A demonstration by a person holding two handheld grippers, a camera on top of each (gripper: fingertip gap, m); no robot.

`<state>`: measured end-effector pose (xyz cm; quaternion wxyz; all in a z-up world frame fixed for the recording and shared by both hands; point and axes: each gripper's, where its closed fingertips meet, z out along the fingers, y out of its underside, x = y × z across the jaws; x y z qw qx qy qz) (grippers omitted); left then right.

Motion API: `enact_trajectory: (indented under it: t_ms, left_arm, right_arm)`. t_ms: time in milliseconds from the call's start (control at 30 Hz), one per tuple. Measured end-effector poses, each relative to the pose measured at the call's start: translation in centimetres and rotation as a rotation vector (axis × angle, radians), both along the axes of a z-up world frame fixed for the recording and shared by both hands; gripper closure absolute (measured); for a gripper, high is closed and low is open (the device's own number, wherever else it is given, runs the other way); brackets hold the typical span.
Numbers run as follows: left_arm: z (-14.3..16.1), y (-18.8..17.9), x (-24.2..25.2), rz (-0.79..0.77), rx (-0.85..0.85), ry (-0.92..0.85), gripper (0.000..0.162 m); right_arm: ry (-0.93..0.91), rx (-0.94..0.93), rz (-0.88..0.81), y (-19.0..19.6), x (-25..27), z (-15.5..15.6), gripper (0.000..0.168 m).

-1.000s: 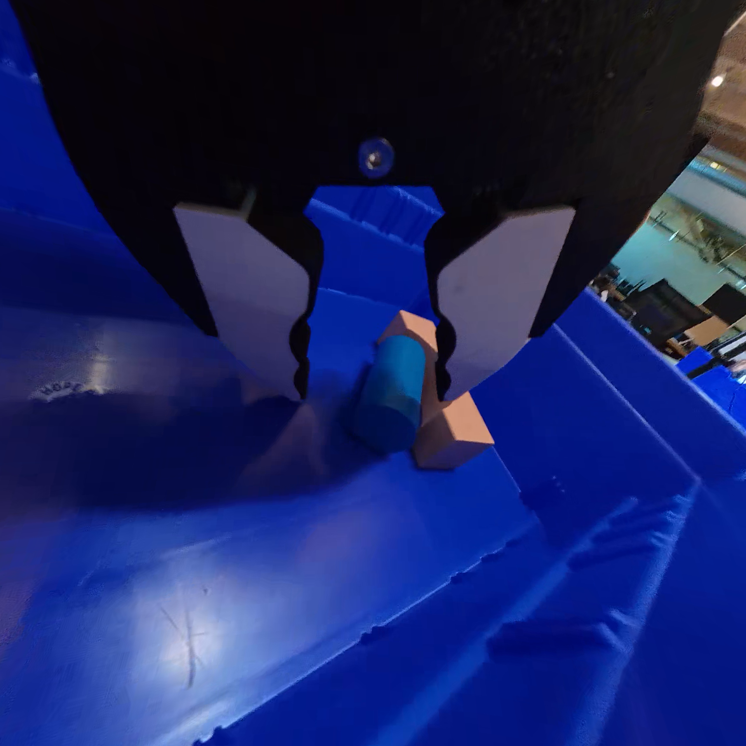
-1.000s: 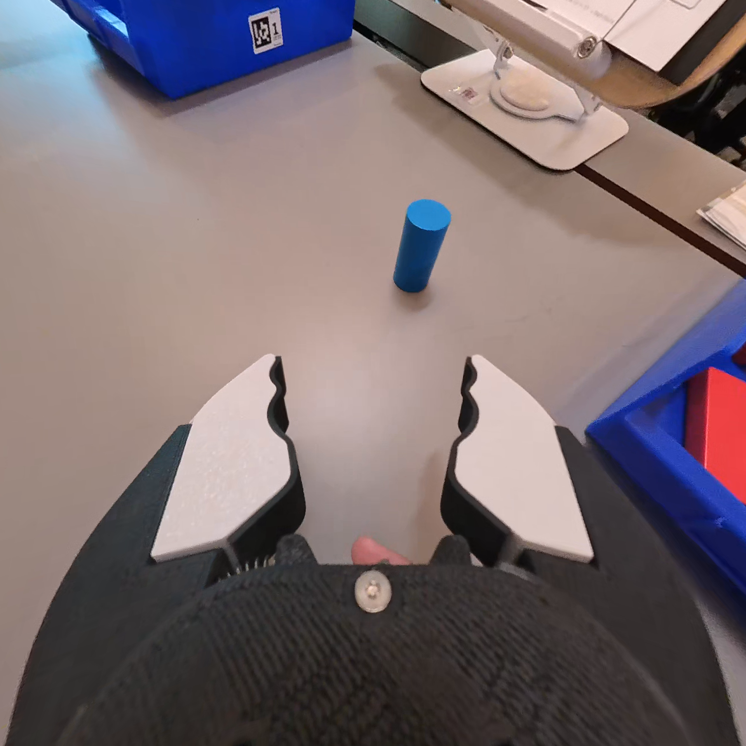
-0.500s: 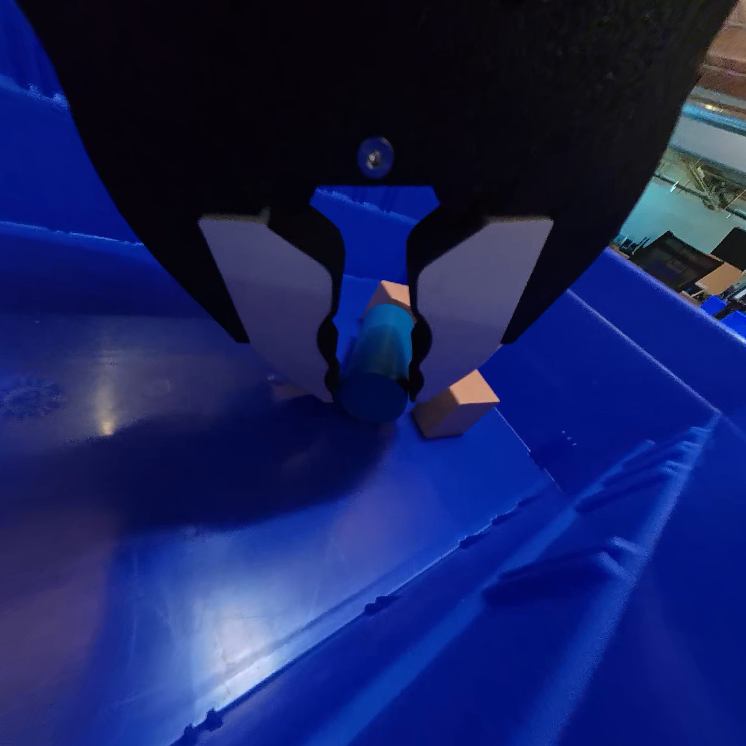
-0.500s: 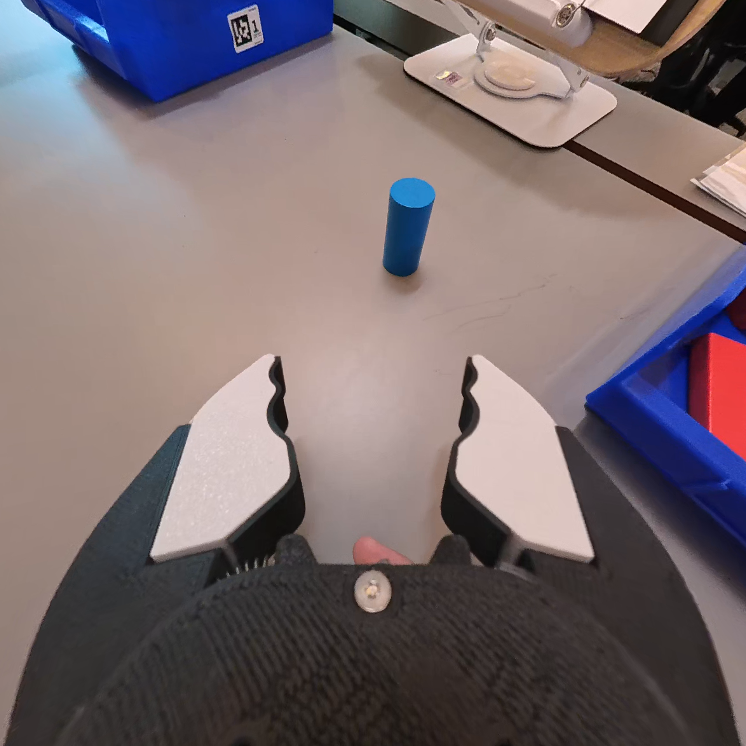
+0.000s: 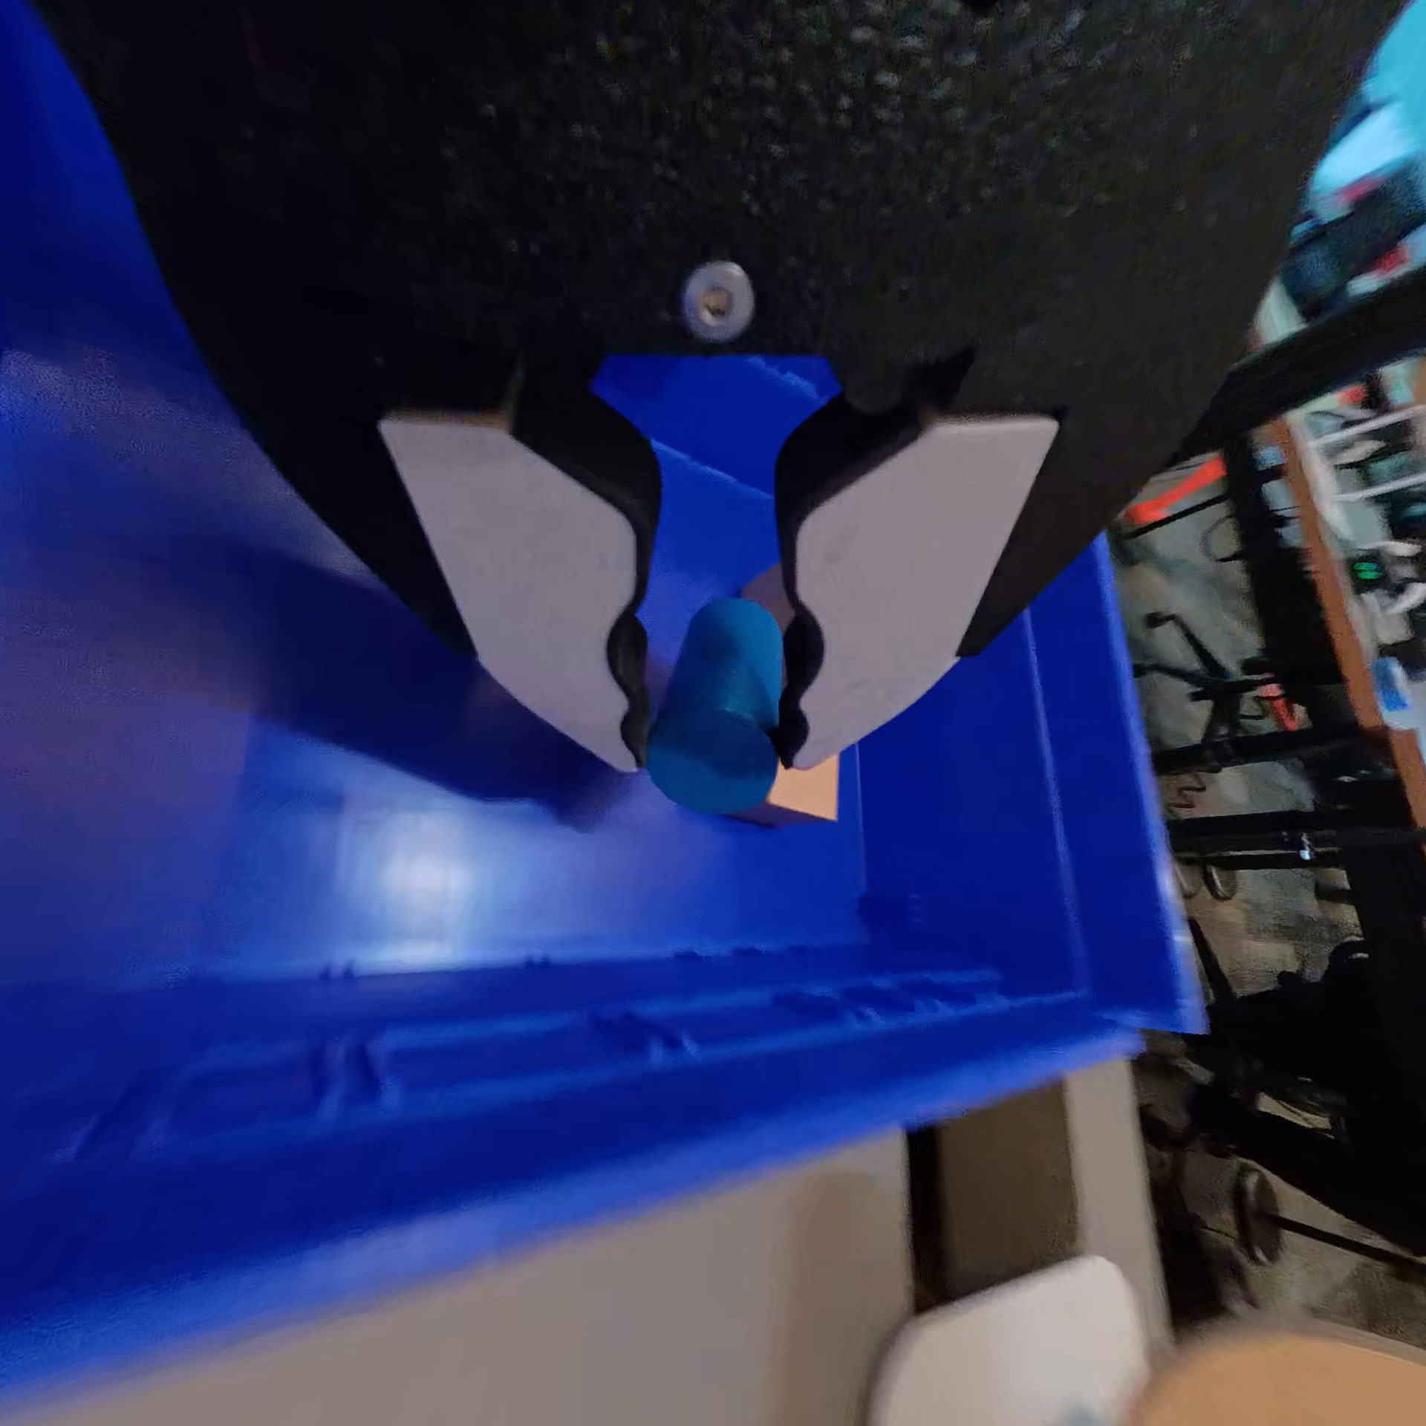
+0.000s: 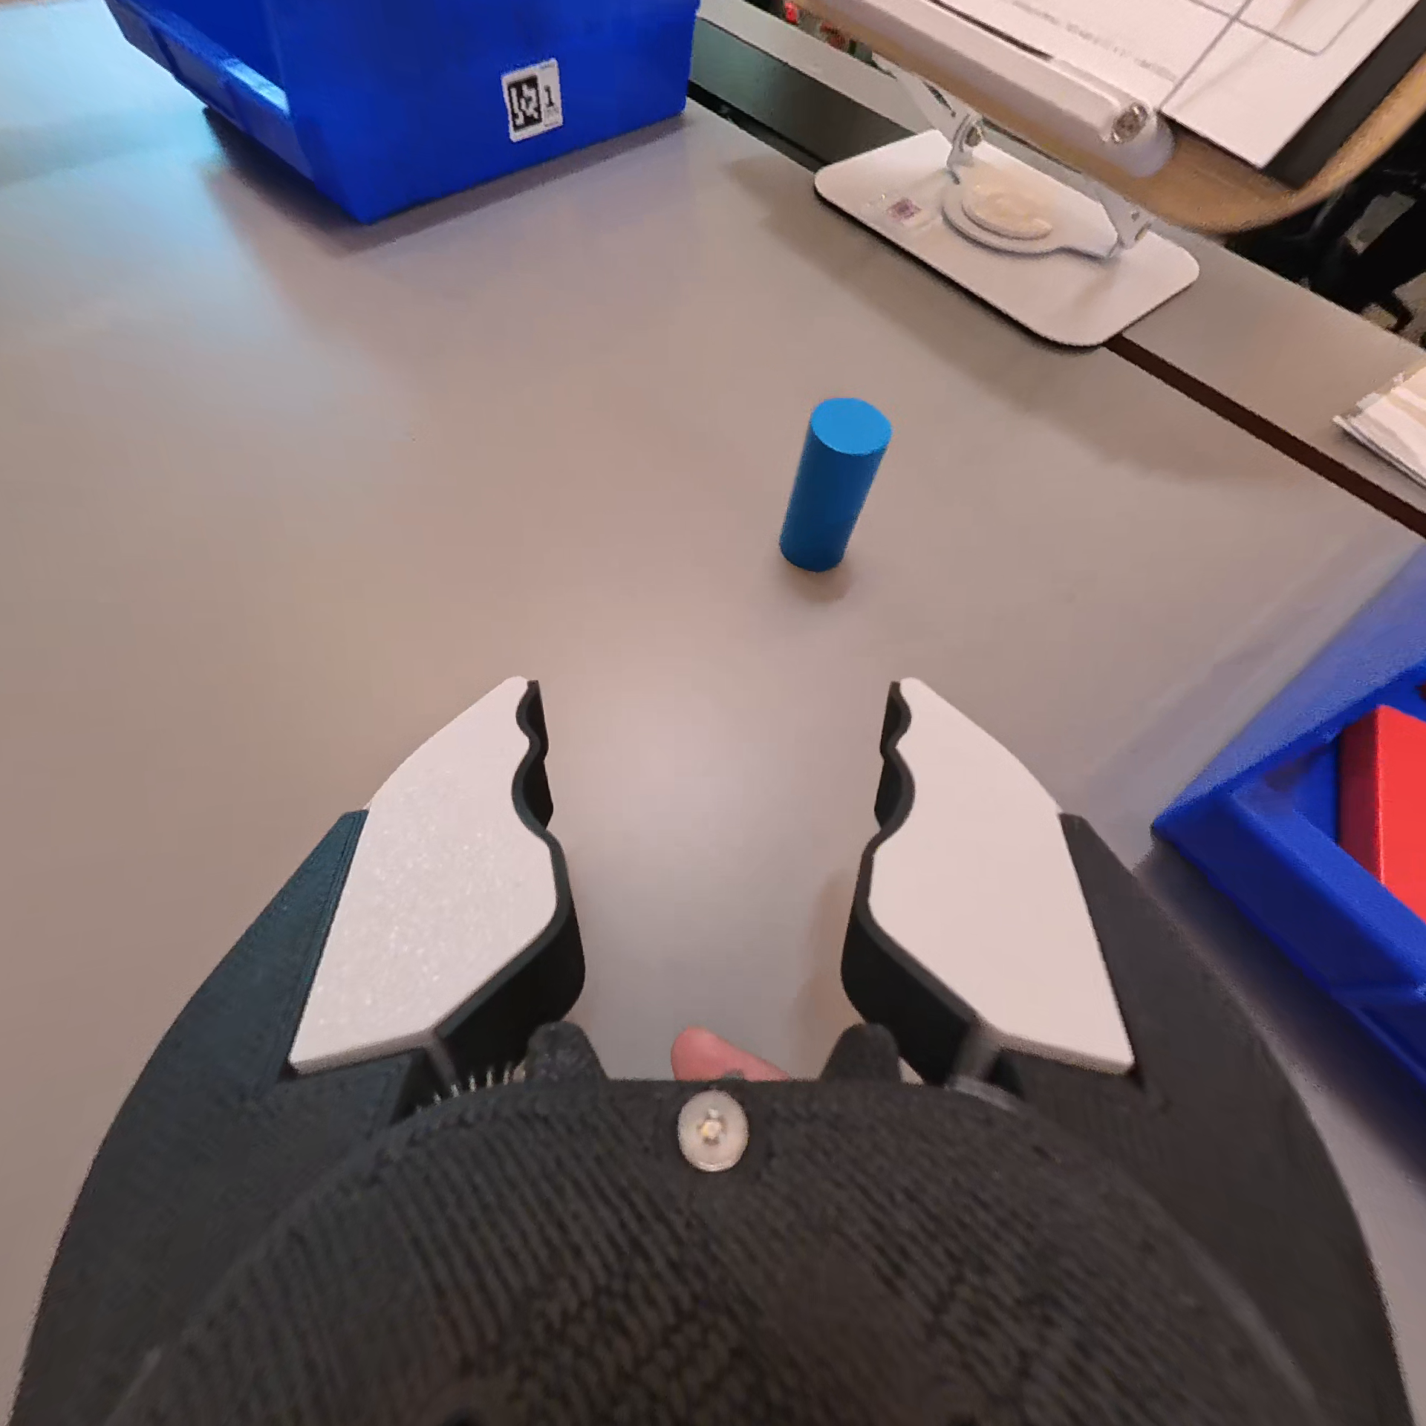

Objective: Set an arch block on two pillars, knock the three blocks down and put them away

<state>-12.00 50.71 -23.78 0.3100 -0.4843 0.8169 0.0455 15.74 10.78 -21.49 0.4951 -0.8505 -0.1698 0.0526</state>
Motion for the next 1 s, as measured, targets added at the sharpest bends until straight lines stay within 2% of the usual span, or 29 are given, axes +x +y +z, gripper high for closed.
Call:
enact_trajectory:
  t_ms: [200,333,433,567,700,800,1000]
  left_arm:
    - [9.6,-5.9,2.8,0.075,-0.312,-0.466,0.130]
    - [16.7,-12.9,5.3,0.000,-0.587,-0.746,0.130]
    - [20.0,-19.1,7.6,-0.073,-0.820,-0.860,0.131]
    - [20.8,-26.1,10.6,-0.163,-0.969,-0.884,0.130]
    - [20.5,-30.7,12.7,-0.202,-1.087,-0.875,0.131]
    - [20.1,-32.3,13.7,-0.221,-1.105,-0.861,0.131]
    - [19.0,-33.5,14.5,-0.261,-1.017,-0.771,0.131]
  right_arm:
    - [-0.011,0.109,0.037,2.0,-2.8,3.0,0.091]
    - [-0.007,0.221,0.102,4.7,-6.5,6.4,0.093]
    - [-0.006,0.302,0.174,7.0,-10.3,9.0,0.093]
    - [-0.040,0.395,0.192,9.5,-13.4,11.7,0.094]
    - [-0.052,0.436,0.183,10.2,-14.3,12.6,0.103]
    - [-0.058,0.454,0.208,9.5,-14.5,12.6,0.123]
    - [-0.108,0.401,0.214,8.5,-13.7,11.4,0.133]
